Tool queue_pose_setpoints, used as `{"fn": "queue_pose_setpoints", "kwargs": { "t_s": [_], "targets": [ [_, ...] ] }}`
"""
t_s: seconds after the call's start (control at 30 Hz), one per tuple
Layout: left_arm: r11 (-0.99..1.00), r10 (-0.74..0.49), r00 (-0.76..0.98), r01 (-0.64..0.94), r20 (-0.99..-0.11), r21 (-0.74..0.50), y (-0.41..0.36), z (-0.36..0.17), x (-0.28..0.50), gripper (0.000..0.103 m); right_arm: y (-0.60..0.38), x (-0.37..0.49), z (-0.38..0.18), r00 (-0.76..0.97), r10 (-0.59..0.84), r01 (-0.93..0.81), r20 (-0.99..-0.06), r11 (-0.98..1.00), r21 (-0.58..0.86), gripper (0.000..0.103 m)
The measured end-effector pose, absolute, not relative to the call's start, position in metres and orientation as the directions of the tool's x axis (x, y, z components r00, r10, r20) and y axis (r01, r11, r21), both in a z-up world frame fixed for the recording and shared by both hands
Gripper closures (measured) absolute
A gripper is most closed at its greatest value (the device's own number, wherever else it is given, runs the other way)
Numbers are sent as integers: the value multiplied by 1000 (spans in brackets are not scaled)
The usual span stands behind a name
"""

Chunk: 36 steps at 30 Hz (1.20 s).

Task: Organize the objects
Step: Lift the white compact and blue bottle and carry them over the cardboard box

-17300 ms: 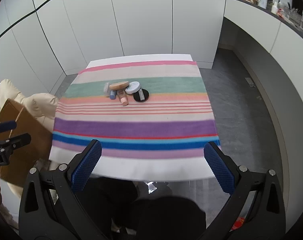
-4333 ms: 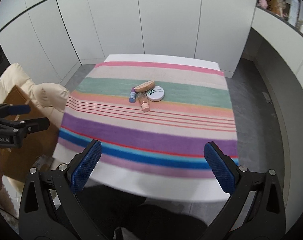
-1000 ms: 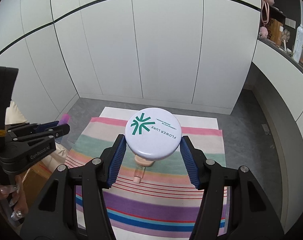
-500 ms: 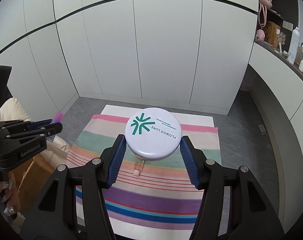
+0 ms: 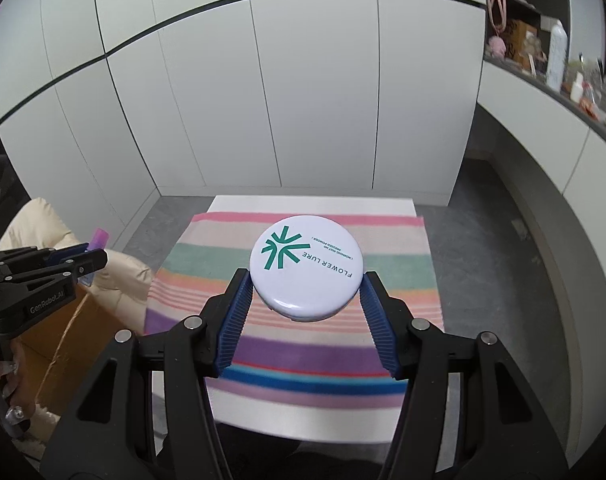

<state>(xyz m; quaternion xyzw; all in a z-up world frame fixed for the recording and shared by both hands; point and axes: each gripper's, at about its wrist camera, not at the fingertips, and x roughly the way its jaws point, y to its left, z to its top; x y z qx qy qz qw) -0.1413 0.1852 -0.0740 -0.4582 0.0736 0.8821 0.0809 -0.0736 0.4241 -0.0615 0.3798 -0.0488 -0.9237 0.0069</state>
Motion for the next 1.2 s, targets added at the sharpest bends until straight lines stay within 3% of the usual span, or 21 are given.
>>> {"fn": "queue_pose_setpoints", "kwargs": {
  "t_s": [0.47, 0.97, 1.03, 1.07, 1.2],
  "targets": [
    [-983, 51, -551, -173, -833, 54, 132, -82, -71, 84, 436, -2, -76, -673, -28, -74, -739, -992, 105, 45],
    [-989, 59, -510, -149, -858, 21, 105, -96, -49, 84, 421, 38, -74, -673, -8, -67, -739, -995, 72, 45],
    [-990, 63, -514, -139, -856, 11, 101, -94, -49, 84, 419, 37, -72, -675, -7, -66, -738, -995, 70, 51],
    [-991, 68, -515, -133, -855, 1, 99, -92, -49, 84, 418, 37, -71, -677, -12, -60, -736, -996, 73, 65],
    [-994, 73, -516, -106, -853, -21, 91, -93, -53, 84, 407, 21, -71, -684, -45, -13, -728, -997, 73, 68]
  ]
}}
